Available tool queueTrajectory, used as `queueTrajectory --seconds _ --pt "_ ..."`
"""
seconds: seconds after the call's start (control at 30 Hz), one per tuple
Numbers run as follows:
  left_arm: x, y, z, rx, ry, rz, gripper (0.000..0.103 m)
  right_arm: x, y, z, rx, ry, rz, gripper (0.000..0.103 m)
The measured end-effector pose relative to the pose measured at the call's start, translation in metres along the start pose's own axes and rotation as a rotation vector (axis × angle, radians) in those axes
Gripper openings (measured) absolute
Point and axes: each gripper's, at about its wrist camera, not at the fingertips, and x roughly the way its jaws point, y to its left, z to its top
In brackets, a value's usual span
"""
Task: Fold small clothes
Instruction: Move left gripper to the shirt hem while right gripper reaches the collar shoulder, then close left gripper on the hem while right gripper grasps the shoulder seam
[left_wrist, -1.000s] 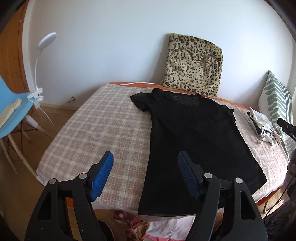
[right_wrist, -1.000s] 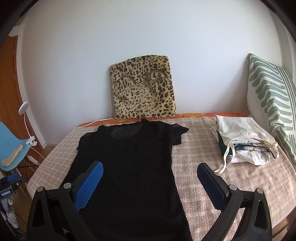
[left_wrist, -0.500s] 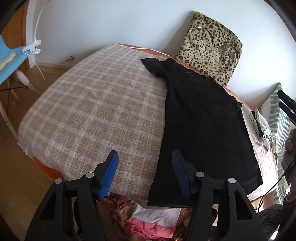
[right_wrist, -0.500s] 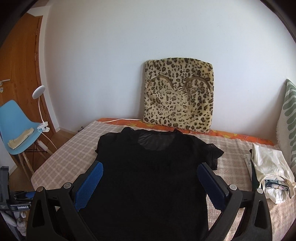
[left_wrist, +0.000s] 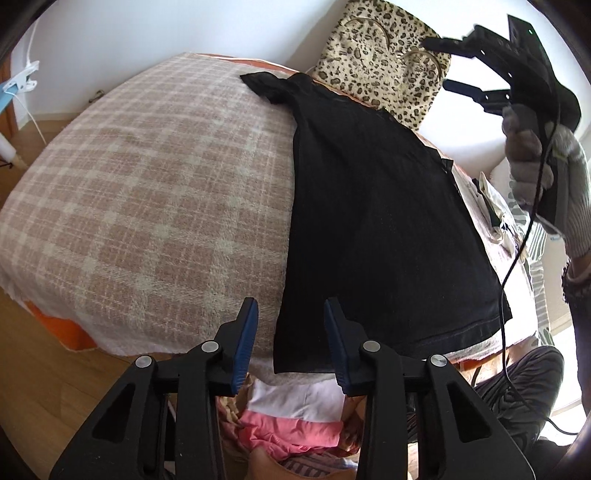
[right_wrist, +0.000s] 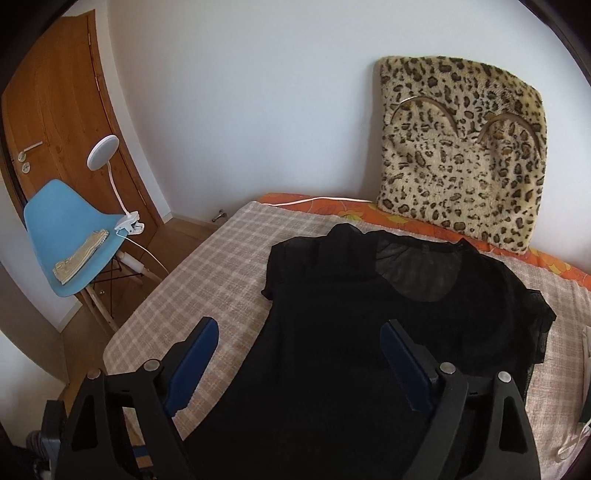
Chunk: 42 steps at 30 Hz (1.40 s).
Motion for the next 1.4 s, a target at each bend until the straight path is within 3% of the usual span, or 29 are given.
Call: queueTrajectory --seconds 0.2,0.37,0.73,0.93,1.07,1.3,1.4 --pt "0.009 -0.002 -0.005 0.034 0.027 -0.003 0.028 0.055 0.021 0.033 0.014 0.061 0.041 0.082" --pt "0.007 0.002 -0.004 0.001 0.024 -0.025 0.025 0.111 0.036 0.055 0.037 0.127 0.058 0.077" --pt "0.012 -0.001 -0.001 -0.016 0.040 -0.054 0.023 0.226 0.053 0.080 0.036 0.241 0.020 0.063" --pt "0.019 0.001 0.009 -0.073 0.055 -0.100 0.019 0.276 0.053 0.085 0.006 0.260 -0.038 0.063" --pt "0.024 0.001 0.012 -0.066 0.059 -0.103 0.010 0.301 0.051 0.087 0.001 0.274 -0.071 0.062" --pt "0.023 0.004 0.015 -0.086 0.063 -0.125 0.008 0.327 0.055 0.085 -0.092 0.295 -0.156 0.057" --pt "0.025 0.004 0.017 -0.097 0.067 -0.134 0.007 0.329 0.055 0.087 -0.106 0.307 -0.181 0.049"
